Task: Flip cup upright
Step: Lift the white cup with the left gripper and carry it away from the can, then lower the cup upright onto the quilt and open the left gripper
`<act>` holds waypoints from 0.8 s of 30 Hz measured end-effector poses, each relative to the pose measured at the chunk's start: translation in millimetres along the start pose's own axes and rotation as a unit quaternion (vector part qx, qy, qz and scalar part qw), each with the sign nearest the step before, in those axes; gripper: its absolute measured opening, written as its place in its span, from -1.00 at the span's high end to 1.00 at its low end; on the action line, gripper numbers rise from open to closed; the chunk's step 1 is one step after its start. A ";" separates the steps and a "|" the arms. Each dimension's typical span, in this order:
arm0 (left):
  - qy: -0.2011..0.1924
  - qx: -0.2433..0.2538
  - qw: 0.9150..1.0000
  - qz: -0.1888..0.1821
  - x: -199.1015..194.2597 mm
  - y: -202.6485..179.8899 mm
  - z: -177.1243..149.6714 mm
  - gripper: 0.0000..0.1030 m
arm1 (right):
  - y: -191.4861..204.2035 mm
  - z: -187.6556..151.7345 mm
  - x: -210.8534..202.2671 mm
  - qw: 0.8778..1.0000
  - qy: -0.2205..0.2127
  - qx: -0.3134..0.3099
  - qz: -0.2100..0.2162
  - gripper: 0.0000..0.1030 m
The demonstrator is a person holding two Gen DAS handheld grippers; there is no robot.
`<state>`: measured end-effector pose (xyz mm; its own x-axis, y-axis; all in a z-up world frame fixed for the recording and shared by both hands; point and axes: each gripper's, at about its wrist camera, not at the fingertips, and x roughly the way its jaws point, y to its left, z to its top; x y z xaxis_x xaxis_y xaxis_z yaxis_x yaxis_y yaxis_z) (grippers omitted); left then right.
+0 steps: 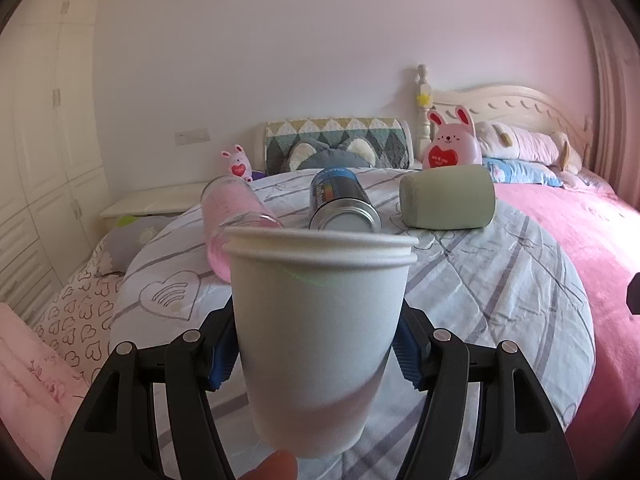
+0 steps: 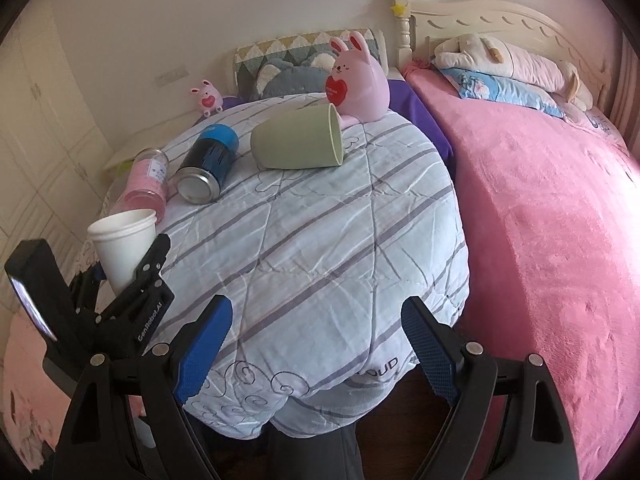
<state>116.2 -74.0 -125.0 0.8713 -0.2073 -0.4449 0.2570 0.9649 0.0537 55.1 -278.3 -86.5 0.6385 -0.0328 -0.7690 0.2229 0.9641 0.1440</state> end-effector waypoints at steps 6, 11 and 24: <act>-0.004 0.009 1.000 0.001 -9.0 -1.7 -8.2 -0.28 | 10.1 -4.0 -7.8 1.000 -0.004 -0.009 -0.001 -0.70; 0.006 0.018 1.000 0.004 -13.3 -2.1 -16.1 -0.30 | 16.7 -9.0 -14.5 1.000 -0.007 -0.015 -0.003 -0.70; 0.002 0.030 1.000 -0.002 -29.9 -3.4 -14.3 -0.89 | 27.0 -19.2 -33.7 1.000 -0.019 -0.022 0.000 -0.70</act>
<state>83.3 -68.8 -124.7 0.8687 -0.2096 -0.4488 0.2844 0.9529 0.1053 25.5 -246.1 -68.7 0.6667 -0.0414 -0.7441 0.1904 0.9748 0.1163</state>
